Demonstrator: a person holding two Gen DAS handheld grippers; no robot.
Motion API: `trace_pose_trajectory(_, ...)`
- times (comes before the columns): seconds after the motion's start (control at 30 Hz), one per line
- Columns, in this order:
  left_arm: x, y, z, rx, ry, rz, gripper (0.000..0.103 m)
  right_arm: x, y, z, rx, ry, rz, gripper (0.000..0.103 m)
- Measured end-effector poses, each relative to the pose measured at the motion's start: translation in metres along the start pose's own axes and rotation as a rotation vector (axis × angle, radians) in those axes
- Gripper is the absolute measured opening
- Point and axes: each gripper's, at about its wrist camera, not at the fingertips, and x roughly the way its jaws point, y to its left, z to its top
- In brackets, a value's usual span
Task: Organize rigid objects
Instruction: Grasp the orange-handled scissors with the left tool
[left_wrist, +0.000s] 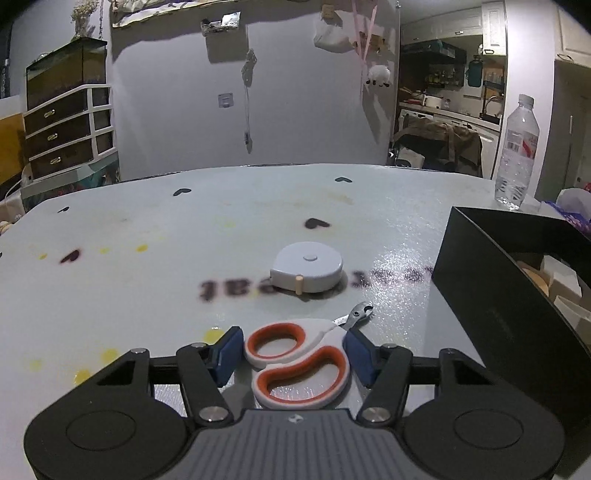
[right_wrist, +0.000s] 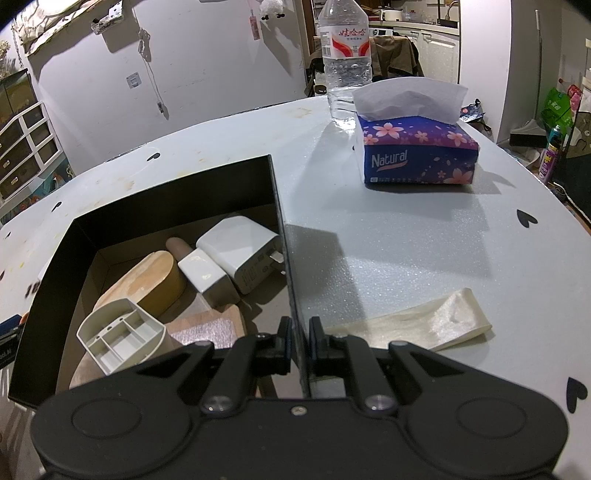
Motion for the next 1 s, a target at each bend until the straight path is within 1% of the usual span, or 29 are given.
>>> trace_pose_trajectory(0.17, -0.002, 0.002, -0.001, -0.020, -0.004, -0.011, 0.061, 0.000, 0.000, 0.000, 0.000, 0.000, 0.000, 0.011)
trace_pose_trajectory(0.3, -0.008, 0.007, -0.001, -0.069, -0.005, -0.041, 0.061, 0.000, 0.000, 0.000, 0.000, 0.000, 0.000, 0.011)
trace_pose_trajectory(0.5, -0.026, 0.009, 0.003, -0.091, -0.044, -0.060, 0.060, 0.000, 0.000, 0.000, 0.000, 0.000, 0.000, 0.012)
trace_pose_trajectory(0.53, -0.029, 0.009, 0.004, -0.093, -0.052, -0.061, 0.050, 0.000, 0.000, 0.000, 0.000, 0.000, 0.000, 0.011)
trace_pose_trajectory(0.57, -0.031, 0.010, 0.006, -0.095, -0.056, -0.050, 0.010, 0.000, 0.000, 0.000, 0.000, 0.000, 0.000, 0.011)
trace_pose_trajectory(0.6, -0.032, 0.013, 0.008, -0.126, -0.043, -0.069, 0.005, 0.000, 0.000, 0.000, 0.000, 0.000, 0.000, 0.012)
trace_pose_trajectory(0.63, -0.032, 0.016, 0.009, -0.153, -0.044, -0.087, 0.003, 0.000, 0.000, 0.000, 0.001, 0.000, 0.001, 0.012)
trace_pose_trajectory(0.73, -0.034, 0.014, 0.011, -0.127, -0.046, -0.070, 0.003, 0.000, 0.000, 0.000, 0.000, 0.000, 0.000, 0.012)
trace_pose_trajectory(0.77, -0.034, 0.013, 0.010, -0.123, -0.039, -0.075, 0.003, 0.000, 0.000, 0.000, 0.000, 0.000, 0.000, 0.012)
trace_pose_trajectory(0.83, -0.033, 0.011, 0.009, -0.116, -0.017, -0.078, 0.006, 0.000, 0.000, 0.000, 0.001, 0.000, 0.000, 0.012)
trace_pose_trajectory(0.87, -0.033, 0.009, 0.008, -0.120, -0.006, -0.069, 0.021, 0.000, 0.000, 0.000, 0.001, 0.000, 0.000, 0.012)
trace_pose_trajectory(0.9, -0.034, 0.008, 0.007, -0.124, 0.004, -0.062, 0.047, 0.000, 0.000, 0.000, 0.001, 0.000, 0.000, 0.012)
trace_pose_trajectory(0.93, -0.036, 0.007, 0.007, -0.131, 0.007, -0.061, 0.060, 0.000, 0.000, 0.000, 0.001, -0.001, 0.000, 0.012)
trace_pose_trajectory(0.97, -0.039, 0.004, 0.006, -0.136, 0.004, -0.065, 0.078, 0.000, 0.000, 0.000, 0.001, 0.000, 0.000, 0.012)
trace_pose_trajectory(1.0, -0.042, 0.002, 0.005, -0.134, 0.003, -0.076, 0.080, 0.000, 0.000, 0.000, 0.001, 0.000, 0.000, 0.012)
